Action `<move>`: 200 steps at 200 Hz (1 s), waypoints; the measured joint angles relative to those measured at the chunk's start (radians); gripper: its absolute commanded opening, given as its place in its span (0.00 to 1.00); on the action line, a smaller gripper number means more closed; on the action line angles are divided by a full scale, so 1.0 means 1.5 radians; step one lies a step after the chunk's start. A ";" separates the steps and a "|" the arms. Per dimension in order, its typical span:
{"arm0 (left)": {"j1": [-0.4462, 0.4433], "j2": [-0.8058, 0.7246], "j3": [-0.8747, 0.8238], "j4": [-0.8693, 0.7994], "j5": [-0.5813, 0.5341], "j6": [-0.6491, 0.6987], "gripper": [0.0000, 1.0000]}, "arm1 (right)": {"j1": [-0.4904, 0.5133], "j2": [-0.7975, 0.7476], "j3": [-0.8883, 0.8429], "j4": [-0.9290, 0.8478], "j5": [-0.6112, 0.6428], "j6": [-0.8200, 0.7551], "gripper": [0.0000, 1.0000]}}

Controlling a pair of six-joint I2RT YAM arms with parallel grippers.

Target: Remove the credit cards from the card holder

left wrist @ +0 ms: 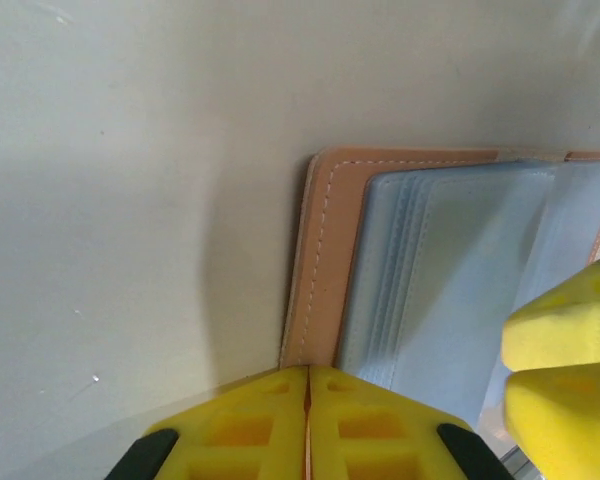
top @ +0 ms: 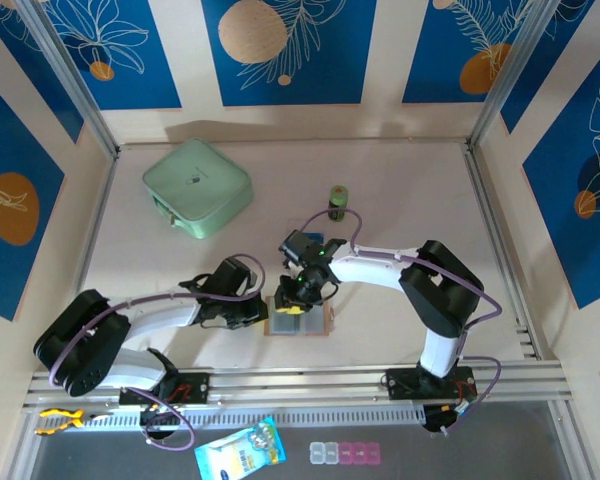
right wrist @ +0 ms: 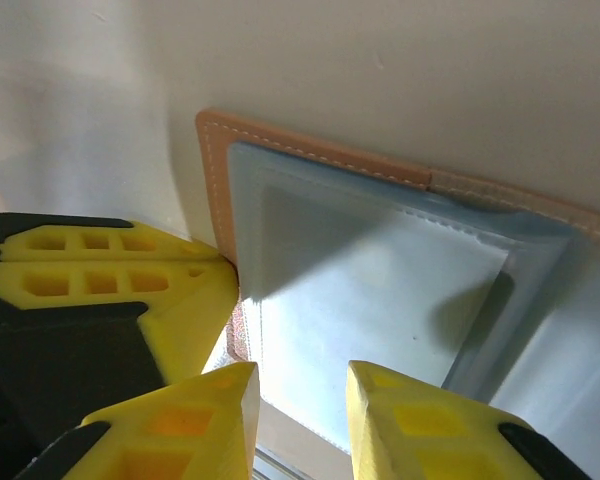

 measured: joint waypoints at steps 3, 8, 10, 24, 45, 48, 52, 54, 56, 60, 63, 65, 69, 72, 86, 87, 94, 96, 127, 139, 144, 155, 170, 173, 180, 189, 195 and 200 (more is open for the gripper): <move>0.000 0.000 0.000 0.000 0.000 0.000 0.08 | 0.000 0.000 -0.001 -0.001 -0.001 0.000 0.29; 0.000 0.000 0.000 0.000 0.000 0.000 0.08 | -0.001 0.000 -0.001 -0.002 -0.001 0.000 0.29; 0.000 0.000 0.000 0.000 0.000 0.000 0.08 | -0.001 0.000 -0.001 -0.003 -0.001 0.000 0.29; 0.000 0.000 0.000 0.000 0.000 0.000 0.08 | -0.002 0.000 -0.001 -0.009 0.000 -0.002 0.29; 0.000 0.000 0.000 0.000 0.000 -0.001 0.08 | -0.003 0.000 -0.001 -0.019 0.004 -0.003 0.29; 0.000 0.000 0.000 0.000 0.000 -0.001 0.08 | -0.004 0.000 -0.002 -0.022 0.005 -0.004 0.29; 0.000 0.000 0.000 0.000 0.000 -0.001 0.08 | -0.004 0.000 -0.002 -0.025 0.006 -0.005 0.29; 0.000 0.000 0.000 0.000 0.000 -0.001 0.08 | -0.005 0.000 -0.002 -0.025 0.007 -0.005 0.29; 0.000 0.000 0.000 0.000 0.000 -0.001 0.08 | -0.005 0.000 -0.003 -0.027 0.008 -0.006 0.29; 0.000 0.000 0.000 0.000 0.000 -0.003 0.08 | -0.006 0.000 -0.004 -0.028 0.009 -0.008 0.29; 0.000 0.000 0.000 0.000 0.000 -0.003 0.08 | -0.007 0.000 -0.005 -0.030 0.010 -0.008 0.29; 0.000 0.000 0.000 0.000 0.000 -0.003 0.08 | -0.007 0.000 -0.005 -0.031 0.010 -0.009 0.29; 0.000 0.000 0.000 0.000 0.000 -0.004 0.08 | -0.009 0.000 -0.007 -0.032 0.013 -0.010 0.29; 0.000 0.000 0.000 0.000 0.000 -0.005 0.08 | -0.009 0.000 -0.008 -0.033 0.014 -0.011 0.29; 0.000 0.000 0.000 0.000 0.000 -0.005 0.08 | -0.015 0.000 -0.013 -0.038 0.018 -0.015 0.29; 0.000 0.000 0.000 -0.001 0.000 -0.005 0.08 | -0.016 0.000 -0.013 -0.038 0.018 -0.015 0.29; 0.000 0.000 0.000 0.000 0.000 -0.005 0.08 | -0.018 0.000 -0.016 -0.038 0.018 -0.018 0.29; 0.000 0.000 0.000 0.000 0.000 -0.005 0.08 | -0.019 0.000 -0.016 -0.038 0.018 -0.018 0.29; 0.000 0.000 0.000 -0.001 0.000 -0.010 0.08 | -0.026 -0.001 -0.030 -0.039 0.020 -0.022 0.29; 0.000 0.000 0.000 -0.001 0.000 -0.010 0.08 | -0.028 -0.002 -0.034 -0.039 0.020 -0.025 0.29; 0.000 0.000 0.000 -0.001 0.000 -0.010 0.08 | -0.028 -0.002 -0.034 -0.039 0.020 -0.026 0.29; 0.000 -0.001 0.000 -0.002 0.000 -0.010 0.08 | -0.029 -0.002 -0.035 -0.038 0.020 -0.027 0.28; 0.000 -0.002 0.000 -0.004 -0.001 -0.010 0.09 | -0.029 -0.003 -0.038 -0.036 0.020 -0.028 0.27; 0.000 -0.004 0.000 -0.006 -0.001 -0.010 0.09 | -0.029 -0.003 -0.039 -0.035 0.020 -0.029 0.27; 0.000 -0.008 0.000 -0.013 -0.002 -0.010 0.09 | -0.030 -0.005 -0.041 -0.032 0.020 -0.030 0.27; 0.000 -0.016 0.000 -0.026 -0.006 -0.010 0.10 | -0.030 -0.008 -0.045 -0.030 0.020 -0.031 0.26; 0.000 -0.021 0.000 -0.034 -0.007 -0.010 0.10 | -0.031 -0.009 -0.047 -0.028 0.020 -0.033 0.26; 0.000 -0.026 0.000 -0.039 -0.010 -0.010 0.10 | -0.032 -0.010 -0.048 -0.027 0.019 -0.033 0.26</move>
